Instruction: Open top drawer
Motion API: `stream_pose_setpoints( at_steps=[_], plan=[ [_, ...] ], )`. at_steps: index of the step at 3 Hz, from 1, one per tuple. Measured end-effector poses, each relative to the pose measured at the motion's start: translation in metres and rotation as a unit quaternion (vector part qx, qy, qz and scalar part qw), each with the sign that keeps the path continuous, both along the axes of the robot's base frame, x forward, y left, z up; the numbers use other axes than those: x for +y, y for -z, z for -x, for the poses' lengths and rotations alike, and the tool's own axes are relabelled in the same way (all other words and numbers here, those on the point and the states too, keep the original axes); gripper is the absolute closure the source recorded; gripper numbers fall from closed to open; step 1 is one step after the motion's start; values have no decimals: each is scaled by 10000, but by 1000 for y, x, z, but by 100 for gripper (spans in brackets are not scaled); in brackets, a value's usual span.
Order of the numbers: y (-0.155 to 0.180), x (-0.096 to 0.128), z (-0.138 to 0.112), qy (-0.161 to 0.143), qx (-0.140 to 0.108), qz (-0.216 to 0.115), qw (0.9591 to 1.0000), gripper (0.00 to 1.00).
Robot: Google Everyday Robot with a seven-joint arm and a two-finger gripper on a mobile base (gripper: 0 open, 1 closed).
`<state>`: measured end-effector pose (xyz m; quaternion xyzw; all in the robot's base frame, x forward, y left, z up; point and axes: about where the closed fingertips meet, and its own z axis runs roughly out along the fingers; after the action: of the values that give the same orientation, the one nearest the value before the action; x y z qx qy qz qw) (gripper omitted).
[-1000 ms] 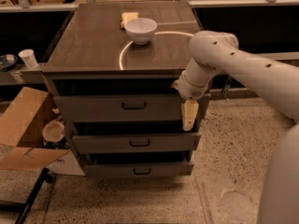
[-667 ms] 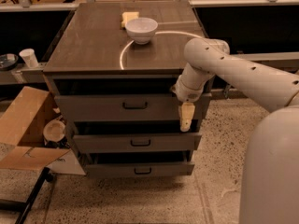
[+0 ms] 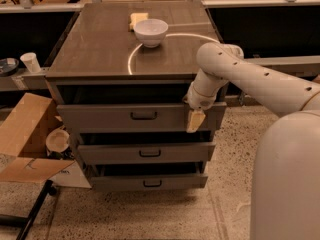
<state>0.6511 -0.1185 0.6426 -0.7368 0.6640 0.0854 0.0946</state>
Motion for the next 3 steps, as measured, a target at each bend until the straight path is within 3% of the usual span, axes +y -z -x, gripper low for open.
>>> stream_pose_setpoints(
  at_steps=[1,2,3],
  plan=[
    [-3,0,0,0,0,0,10000,66],
    [-7,2,30,-56,6,-70,10000,89],
    [4,3,56,-170,217,11,9996,85]
  ],
)
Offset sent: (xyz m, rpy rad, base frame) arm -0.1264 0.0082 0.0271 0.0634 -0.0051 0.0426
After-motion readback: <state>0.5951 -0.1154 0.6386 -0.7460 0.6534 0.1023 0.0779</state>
